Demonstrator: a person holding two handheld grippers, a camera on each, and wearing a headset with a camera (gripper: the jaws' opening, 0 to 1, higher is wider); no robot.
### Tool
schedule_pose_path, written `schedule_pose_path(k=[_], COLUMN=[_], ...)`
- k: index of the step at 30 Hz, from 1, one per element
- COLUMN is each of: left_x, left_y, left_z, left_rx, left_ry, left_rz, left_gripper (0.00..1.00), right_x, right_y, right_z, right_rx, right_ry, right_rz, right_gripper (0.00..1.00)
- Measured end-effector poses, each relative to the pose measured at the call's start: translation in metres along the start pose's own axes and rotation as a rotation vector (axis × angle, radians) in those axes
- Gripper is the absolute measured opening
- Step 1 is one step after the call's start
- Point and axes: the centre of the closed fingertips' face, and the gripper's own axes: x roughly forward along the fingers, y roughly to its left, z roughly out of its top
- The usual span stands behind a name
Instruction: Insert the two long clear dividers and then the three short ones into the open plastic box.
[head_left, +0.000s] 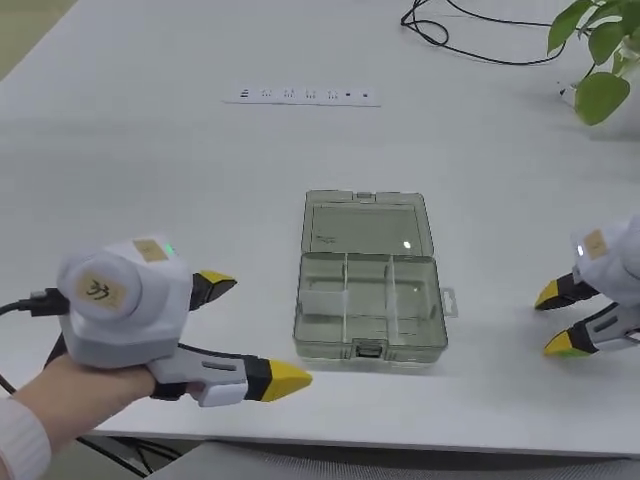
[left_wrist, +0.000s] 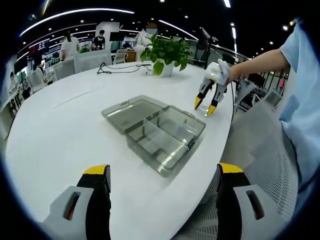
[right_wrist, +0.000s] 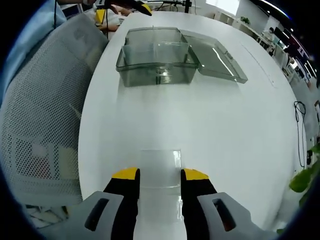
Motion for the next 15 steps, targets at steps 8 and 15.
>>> schedule_pose_path(k=[8, 15], left_x=[0.004, 0.002], left_y=[0.003, 0.006], left_z=[-0.001, 0.002], left_rx=[-0.013, -0.040], left_ry=[-0.010, -0.027], left_rz=[0.004, 0.014], left_gripper=[0.88, 0.88], right_x=[0.000, -0.004], right_y=[0.001, 0.004], right_z=[0.003, 0.013], right_rx=[0.006, 0.022], right_ry=[0.024, -0.001], right_rz=[-0.011, -0.026], right_gripper=[0.32, 0.32])
